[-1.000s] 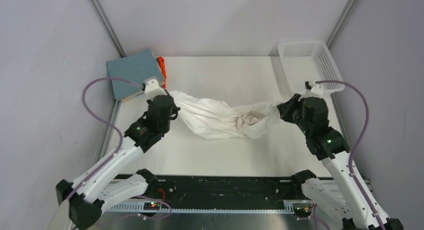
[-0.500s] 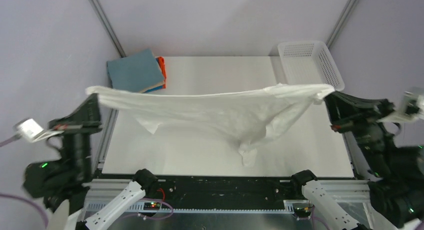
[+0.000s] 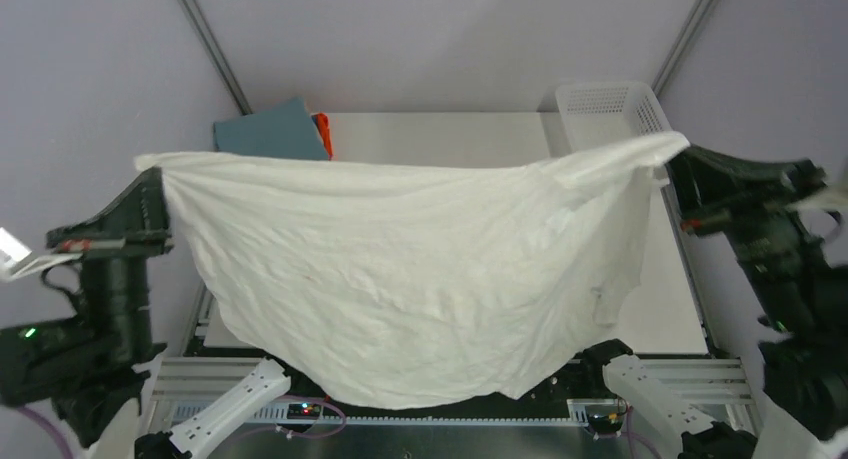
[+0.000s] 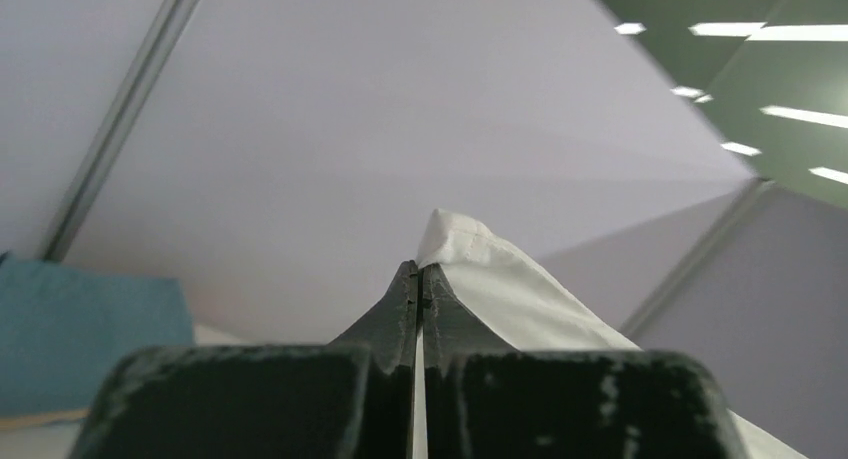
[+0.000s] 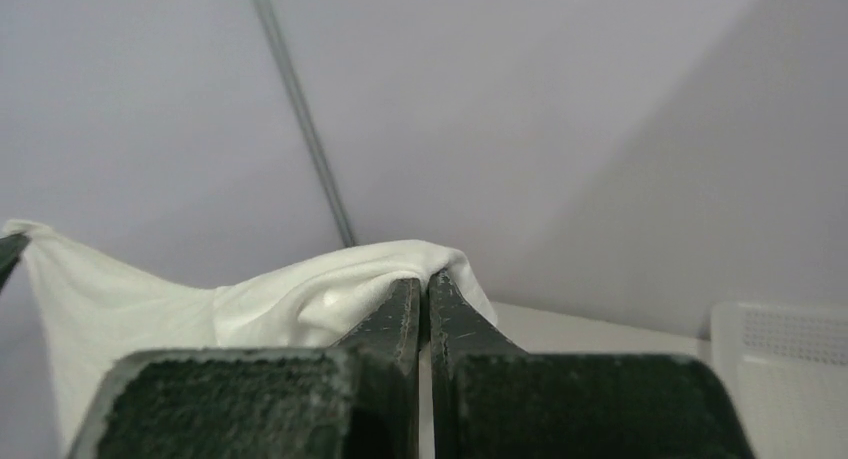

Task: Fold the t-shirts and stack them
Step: Flatten out the tshirt

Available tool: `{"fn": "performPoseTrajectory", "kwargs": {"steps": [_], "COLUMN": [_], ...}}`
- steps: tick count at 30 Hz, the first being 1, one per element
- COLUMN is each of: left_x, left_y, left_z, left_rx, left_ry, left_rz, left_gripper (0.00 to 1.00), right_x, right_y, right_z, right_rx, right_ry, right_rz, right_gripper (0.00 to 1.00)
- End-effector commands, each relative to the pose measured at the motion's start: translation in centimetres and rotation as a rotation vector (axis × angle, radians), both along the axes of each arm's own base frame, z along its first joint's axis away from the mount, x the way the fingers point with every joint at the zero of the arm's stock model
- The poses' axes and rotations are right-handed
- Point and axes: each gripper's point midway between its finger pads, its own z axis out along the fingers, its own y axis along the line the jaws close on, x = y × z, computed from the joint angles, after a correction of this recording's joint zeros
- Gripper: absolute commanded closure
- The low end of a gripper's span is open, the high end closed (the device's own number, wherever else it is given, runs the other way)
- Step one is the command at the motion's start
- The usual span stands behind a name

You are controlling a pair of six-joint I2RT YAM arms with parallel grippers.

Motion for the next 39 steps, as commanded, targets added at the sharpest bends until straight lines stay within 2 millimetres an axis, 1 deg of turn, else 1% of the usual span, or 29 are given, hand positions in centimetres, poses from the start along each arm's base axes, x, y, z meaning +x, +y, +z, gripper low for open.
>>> {"fn": "performPoseTrajectory", "kwargs": {"steps": [1,5,6,7,8,9,10,11,12,13,14,15,16,17,18,20,21,23,25,28,29,30,31,32,33,34,37,38,39], "left_x": [8.3,15.0,16.6,19.2,20.8,23.5,24.7,27.2,28.5,30.5,31.8,33.2,34.6,35.1,35.9,36.6,36.8,37.1,36.9,36.1,35.4,34.9,33.9,33.4,32.2,31.6,28.1,26.8,26.2], "left_y": [-0.9,-3.1,-2.7,-4.1,-2.8,-3.7,-2.6,-3.5,-3.1,-3.7,-4.5,-4.9,-5.5,-5.8,-6.2,-6.4,-6.4,-6.6,-6.9,-7.5,-7.7,-7.9,-8.2,-8.5,-8.9,-9.2,-10.1,-10.3,-10.4], "left_z": [-5.3,-11.6,-13.8,-16.3,-18.9,-22.2,-24.4,-28.1,-29.4,-33.1,-33.9,-37.2,-39.2,-40.0,-41.2,-42.3,-42.1,-42.0,-41.6,-40.3,-40.7,-39.9,-39.7,-39.6,-39.6,-39.6,-40.4,-41.8,-41.4], "left_rx": [0.115,0.231,0.250,0.259,0.255,0.261,0.254,0.274,0.273,0.310,0.325,0.359,0.382,0.389,0.396,0.395,0.391,0.391,0.390,0.369,0.361,0.348,0.334,0.327,0.314,0.309,0.299,0.299,0.294], "left_ry": [0.308,0.515,0.565,0.616,0.679,0.756,0.811,0.900,0.940,1.031,1.052,1.131,1.175,1.192,1.216,1.238,1.235,1.231,1.223,1.199,1.208,1.190,1.185,1.181,1.177,1.174,1.175,1.202,1.187], "left_rz": [0.282,0.434,0.473,0.435,0.478,0.439,0.463,0.427,0.427,0.389,0.350,0.337,0.312,0.302,0.287,0.270,0.267,0.253,0.232,0.186,0.164,0.152,0.122,0.103,0.063,0.041,-0.036,-0.052,-0.061], "left_gripper": [1.00,1.00,1.00,1.00,1.00,1.00,0.99,0.92,0.86,0.68,0.62,0.50,0.43,0.28,0.10,0.02,0.01,0.01,0.00,0.00,0.00,0.00,0.00,0.00,0.00,0.00,0.00,0.00,0.00], "right_x": [11.2,19.4,21.5,23.3,25.6,27.0,29.5,31.9,33.2,35.3,36.4,37.9,38.9,39.9,40.7,42.1,42.0,42.6,42.8,41.3,40.4,39.5,38.1,37.1,35.5,34.4,30.6,29.7,29.3], "right_y": [-0.7,-0.3,-0.5,-0.3,0.3,0.8,1.5,2.3,2.7,3.5,4.0,4.4,4.8,5.0,5.2,5.4,5.4,5.2,5.2,5.2,5.2,5.4,5.5,5.4,5.5,5.6,6.1,6.3,6.5], "right_z": [-4.8,-11.2,-13.1,-15.0,-17.6,-19.3,-22.0,-25.9,-27.1,-31.0,-32.1,-35.9,-36.8,-40.0,-40.3,-43.6,-44.3,-44.6,-43.7,-41.8,-42.5,-41.1,-42.4,-41.4,-43.0,-42.3,-44.0,-45.0,-45.0], "right_rx": [-0.045,-0.078,-0.088,-0.084,-0.103,-0.112,-0.131,-0.162,-0.171,-0.200,-0.195,-0.210,-0.200,-0.210,-0.205,-0.230,-0.243,-0.270,-0.287,-0.273,-0.254,-0.231,-0.213,-0.189,-0.176,-0.163,-0.148,-0.140,-0.135], "right_ry": [0.186,0.305,0.349,0.379,0.437,0.461,0.514,0.596,0.607,0.681,0.690,0.760,0.769,0.828,0.833,0.906,0.940,0.970,0.966,0.946,0.975,0.957,1.004,1.000,1.062,1.058,1.107,1.134,1.135], "right_rz": [-0.229,-0.327,-0.342,-0.330,-0.318,-0.281,-0.261,-0.231,-0.217,-0.190,-0.169,-0.160,-0.149,-0.143,-0.141,-0.141,-0.142,-0.176,-0.202,-0.239,-0.241,-0.237,-0.232,-0.228,-0.220,-0.214,-0.175,-0.159,-0.147], "right_gripper": [1.00,1.00,1.00,1.00,1.00,1.00,1.00,1.00,0.99,0.97,0.92,0.86,0.66,0.52,0.45,0.27,0.15,0.07,0.05,0.03,0.02,0.02,0.01,0.01,0.01,0.01,0.01,0.01,0.01]}}
